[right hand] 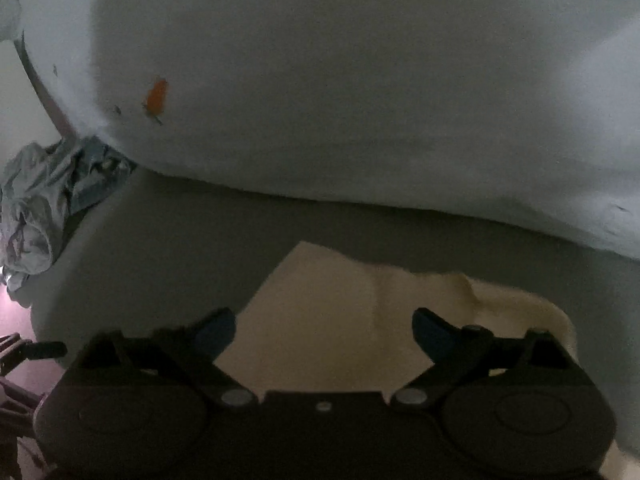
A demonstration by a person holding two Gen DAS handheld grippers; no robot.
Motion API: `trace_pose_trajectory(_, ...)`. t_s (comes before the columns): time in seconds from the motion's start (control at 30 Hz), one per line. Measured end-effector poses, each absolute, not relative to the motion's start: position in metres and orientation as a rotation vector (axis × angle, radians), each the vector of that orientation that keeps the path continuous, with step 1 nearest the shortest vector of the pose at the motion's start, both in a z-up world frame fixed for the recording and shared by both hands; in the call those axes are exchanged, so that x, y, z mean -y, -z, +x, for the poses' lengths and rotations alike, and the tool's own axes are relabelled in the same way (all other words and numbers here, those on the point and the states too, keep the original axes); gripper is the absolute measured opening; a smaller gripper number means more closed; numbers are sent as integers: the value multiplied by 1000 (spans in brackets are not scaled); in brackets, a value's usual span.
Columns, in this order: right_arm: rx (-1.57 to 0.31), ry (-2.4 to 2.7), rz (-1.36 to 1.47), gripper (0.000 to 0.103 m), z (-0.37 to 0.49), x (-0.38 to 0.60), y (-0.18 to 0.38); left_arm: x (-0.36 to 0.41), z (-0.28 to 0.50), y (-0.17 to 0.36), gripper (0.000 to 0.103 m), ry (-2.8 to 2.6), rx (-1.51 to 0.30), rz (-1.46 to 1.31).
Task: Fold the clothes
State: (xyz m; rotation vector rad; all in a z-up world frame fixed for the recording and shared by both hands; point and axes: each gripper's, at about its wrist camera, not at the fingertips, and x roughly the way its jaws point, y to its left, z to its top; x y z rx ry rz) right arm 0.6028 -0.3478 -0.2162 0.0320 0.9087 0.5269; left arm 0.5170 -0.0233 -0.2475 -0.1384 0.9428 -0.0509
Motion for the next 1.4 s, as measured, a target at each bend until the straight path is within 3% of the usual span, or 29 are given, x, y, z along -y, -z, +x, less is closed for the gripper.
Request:
trace_pose_trajectory(0.1, -993, -573, 77, 71, 634, 343, 238, 13, 533, 255, 99, 47, -960, -184)
trace_pose_trajectory(0.17, -1046, -621, 132, 32, 646, 340, 250, 10, 540, 258, 99, 48, -962, -212)
trace_pose_trajectory(0.2, -1045, -636, 151, 18, 649, 339, 251, 8, 544, 259, 99, 45, -959, -224)
trace_pose_trajectory(0.27, -1017, -670, 194, 12, 652, 337, 252, 7, 547, 258, 99, 31, -945, -233)
trace_pose_trajectory(0.53, -975, -663, 101, 15, 659, 316, 261, 14, 551, 257, 99, 2, -948, -154)
trace_pose_trajectory(0.6, -951, -635, 53, 30, 652, 314, 255, 20, 548, 253, 99, 4, -938, -123)
trace_pose_trajectory(0.63, -919, -605, 24, 48, 646, 315, 250, 24, 546, 250, 99, 8, -930, -115)
trace_pose_trajectory(0.67, -882, -578, 7, 59, 640, 318, 243, 27, 544, 247, 99, 12, -922, -110)
trace_pose_trajectory(0.87, -734, -428, 98, 77, 589, 373, 197, 63, 542, 230, 99, 73, -896, -58)
trace_pose_trajectory(1.0, -692, -248, 178, 78, 535, 440, 191, 98, 553, 224, 99, 124, -861, 20)
trace_pose_trajectory(1.23, -741, 301, 324, 76, 431, 586, 230, 159, 596, 238, 99, 248, -916, 41)
trace_pose_trajectory(1.4, -734, 529, 370, 76, 392, 637, 251, 200, 621, 253, 99, 276, -959, 133)
